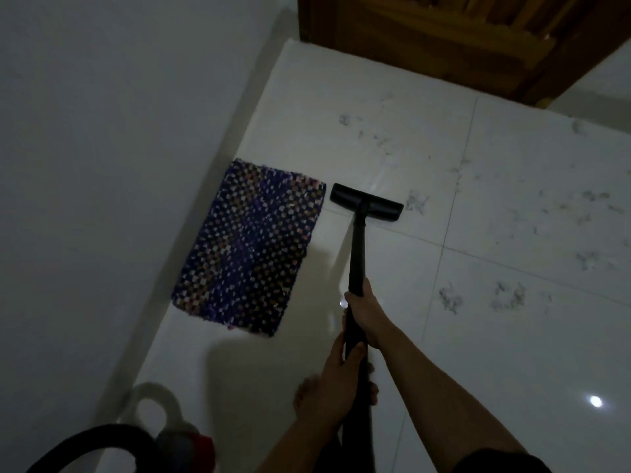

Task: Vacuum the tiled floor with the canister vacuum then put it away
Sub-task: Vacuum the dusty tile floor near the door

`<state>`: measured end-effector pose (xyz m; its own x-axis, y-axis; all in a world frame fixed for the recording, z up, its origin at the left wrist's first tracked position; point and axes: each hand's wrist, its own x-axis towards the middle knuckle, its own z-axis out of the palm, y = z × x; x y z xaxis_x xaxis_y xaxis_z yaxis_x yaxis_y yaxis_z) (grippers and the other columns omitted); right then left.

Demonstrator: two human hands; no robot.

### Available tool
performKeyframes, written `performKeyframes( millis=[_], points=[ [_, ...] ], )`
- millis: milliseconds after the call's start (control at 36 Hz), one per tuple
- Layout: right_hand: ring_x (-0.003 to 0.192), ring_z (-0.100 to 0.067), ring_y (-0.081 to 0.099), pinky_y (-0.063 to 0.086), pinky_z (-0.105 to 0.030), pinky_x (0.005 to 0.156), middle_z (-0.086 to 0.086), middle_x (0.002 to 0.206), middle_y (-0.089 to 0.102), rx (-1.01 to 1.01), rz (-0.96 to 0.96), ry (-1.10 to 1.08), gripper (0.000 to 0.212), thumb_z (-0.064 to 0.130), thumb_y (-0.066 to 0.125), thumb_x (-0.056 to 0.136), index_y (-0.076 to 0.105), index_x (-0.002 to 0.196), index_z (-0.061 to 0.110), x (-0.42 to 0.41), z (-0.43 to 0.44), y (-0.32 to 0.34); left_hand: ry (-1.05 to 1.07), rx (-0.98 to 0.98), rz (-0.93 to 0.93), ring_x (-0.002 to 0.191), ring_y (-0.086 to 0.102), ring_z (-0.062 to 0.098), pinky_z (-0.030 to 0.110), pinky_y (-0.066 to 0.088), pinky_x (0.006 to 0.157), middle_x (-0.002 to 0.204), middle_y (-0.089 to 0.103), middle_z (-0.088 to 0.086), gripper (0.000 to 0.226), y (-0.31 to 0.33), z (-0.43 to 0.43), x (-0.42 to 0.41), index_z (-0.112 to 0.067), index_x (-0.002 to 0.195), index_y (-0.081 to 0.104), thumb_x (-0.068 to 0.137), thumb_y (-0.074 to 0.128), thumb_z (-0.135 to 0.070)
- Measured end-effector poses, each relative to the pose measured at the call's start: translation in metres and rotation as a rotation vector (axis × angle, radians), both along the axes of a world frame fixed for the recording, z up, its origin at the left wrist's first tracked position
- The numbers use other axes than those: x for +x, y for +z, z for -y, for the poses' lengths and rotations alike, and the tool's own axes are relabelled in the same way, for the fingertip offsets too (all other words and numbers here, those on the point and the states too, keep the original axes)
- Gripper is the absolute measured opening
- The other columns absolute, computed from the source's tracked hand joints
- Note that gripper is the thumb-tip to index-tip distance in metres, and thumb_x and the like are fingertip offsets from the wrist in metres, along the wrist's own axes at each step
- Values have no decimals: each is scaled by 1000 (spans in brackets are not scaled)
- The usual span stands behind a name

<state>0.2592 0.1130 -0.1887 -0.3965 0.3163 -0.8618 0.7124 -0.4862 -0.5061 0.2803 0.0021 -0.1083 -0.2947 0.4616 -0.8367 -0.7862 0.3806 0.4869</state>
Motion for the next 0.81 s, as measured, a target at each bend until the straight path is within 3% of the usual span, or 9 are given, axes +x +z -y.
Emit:
performKeyframes(
  millis=[333,611,806],
  points=[
    [54,-20,50,44,-31,50,-7,73,53,28,13,110,67,16,40,98,3,152,30,-91,-38,-1,1,-43,-72,41,54,7,21,46,42,71,61,2,38,6,-40,-81,-23,139,40,100,39,-25],
    [52,-20,49,47,-30,49,-8,70,51,-34,21,67,67,12,46,96,13,151,32,-143,-88,-18,34,-103,-31,50,55,14,26,47,48,74,60,4,39,-12,-90,-134,-25,137,40,99,42,-29],
    [51,-21,53,51,-28,46,-11,69,50,-97,-47,-58,61,12,51,96,24,146,33,-168,-127,-29,138,-79,73,44,55,16,25,48,43,68,61,7,37,-24,-124,-169,-27,134,43,97,47,-24]
  ],
)
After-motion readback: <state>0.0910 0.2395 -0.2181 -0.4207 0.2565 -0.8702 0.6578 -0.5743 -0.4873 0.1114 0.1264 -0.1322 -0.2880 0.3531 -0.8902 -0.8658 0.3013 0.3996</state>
